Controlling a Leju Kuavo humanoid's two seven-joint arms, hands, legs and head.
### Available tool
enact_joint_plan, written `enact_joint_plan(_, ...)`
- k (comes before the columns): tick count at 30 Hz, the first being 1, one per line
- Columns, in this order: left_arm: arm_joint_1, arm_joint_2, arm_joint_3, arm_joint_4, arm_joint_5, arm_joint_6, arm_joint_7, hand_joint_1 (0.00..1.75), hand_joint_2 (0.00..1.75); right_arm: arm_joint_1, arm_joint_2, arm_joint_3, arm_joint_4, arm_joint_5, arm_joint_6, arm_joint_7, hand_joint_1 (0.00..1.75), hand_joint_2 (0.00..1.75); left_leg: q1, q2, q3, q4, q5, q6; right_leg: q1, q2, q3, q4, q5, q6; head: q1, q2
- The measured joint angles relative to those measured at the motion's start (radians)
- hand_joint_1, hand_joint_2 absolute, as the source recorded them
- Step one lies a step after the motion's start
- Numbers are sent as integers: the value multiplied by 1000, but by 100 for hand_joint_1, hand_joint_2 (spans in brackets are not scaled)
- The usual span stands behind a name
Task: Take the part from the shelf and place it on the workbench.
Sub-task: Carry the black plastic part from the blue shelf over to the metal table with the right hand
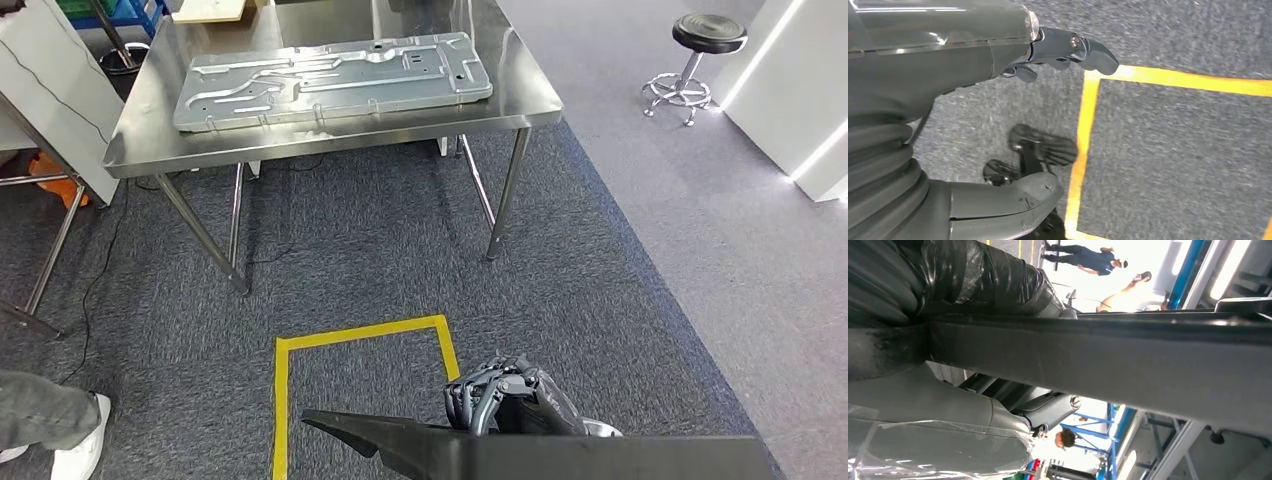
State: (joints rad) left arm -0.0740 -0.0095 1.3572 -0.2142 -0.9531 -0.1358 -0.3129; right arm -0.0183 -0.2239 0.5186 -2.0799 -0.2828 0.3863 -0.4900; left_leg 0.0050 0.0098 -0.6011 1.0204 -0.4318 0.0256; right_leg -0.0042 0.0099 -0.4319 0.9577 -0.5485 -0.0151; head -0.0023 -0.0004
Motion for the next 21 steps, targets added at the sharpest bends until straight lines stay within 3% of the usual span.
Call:
enact_joint_plan(3,-3,3,0,0,0,-1,-2,0,175,1,-1,-2,0,-1,3,-2,171,175,-8,0,33,-40,-19,14,-3,3,25,4,0,21,-1,0)
enact_joint_plan(5,-2,4,0,0,0,0,-3,0,175,0,-2,-4,-1,-1,5,-3,171,175,-2,-2,64,-53,-26,26,-3,0,8,65,10,30,-1,0)
enact_joint_plan(7,-2,4,0,0,0,0,-4,0,175,1,-2,-6,-2,-2,5,-4,171,175,5,-3,91,-60,-39,30,-6,-3,-72,189,-9,37,-1,0)
enact_joint_plan(9,0,4,0,0,0,0,-4,0,175,3,-4,-7,-2,-2,5,-5,171,175,9,-5,114,-64,-58,28,-11,-4,-175,297,-67,49,-1,0)
enact_joint_plan(11,3,3,0,0,0,0,-4,0,175,5,-7,-7,-2,-2,5,-4,171,175,14,-8,144,-70,-81,22,-15,-5,-233,301,-104,57,-1,0)
enact_joint_plan(12,3,2,0,0,0,0,-4,0,175,6,-7,-7,-2,-2,5,-4,171,175,17,-9,162,-73,-93,18,-16,-6,-239,258,-87,57,-1,0)
enact_joint_plan(15,1,0,0,0,0,0,-4,0,175,8,-8,-8,-1,-2,5,-4,171,175,23,-11,221,-93,-130,2,-14,-18,-209,76,78,47,-1,0)
enact_joint_plan(16,0,0,0,0,0,0,-5,0,175,9,-9,-8,-2,-2,5,-4,171,175,23,-12,241,-107,-141,-5,-12,-23,-198,44,112,41,0,0)
enact_joint_plan(19,-4,0,0,0,0,0,-5,0,175,8,-9,-9,-6,-3,5,-4,171,175,20,-10,267,-85,-126,-28,-11,-18,-163,22,119,17,0,0)
enact_joint_plan(21,-7,0,0,0,0,0,-5,0,175,9,-9,-10,-7,-3,6,-4,171,175,21,-10,212,30,-109,-33,-13,-15,-134,16,118,-1,-2,0)
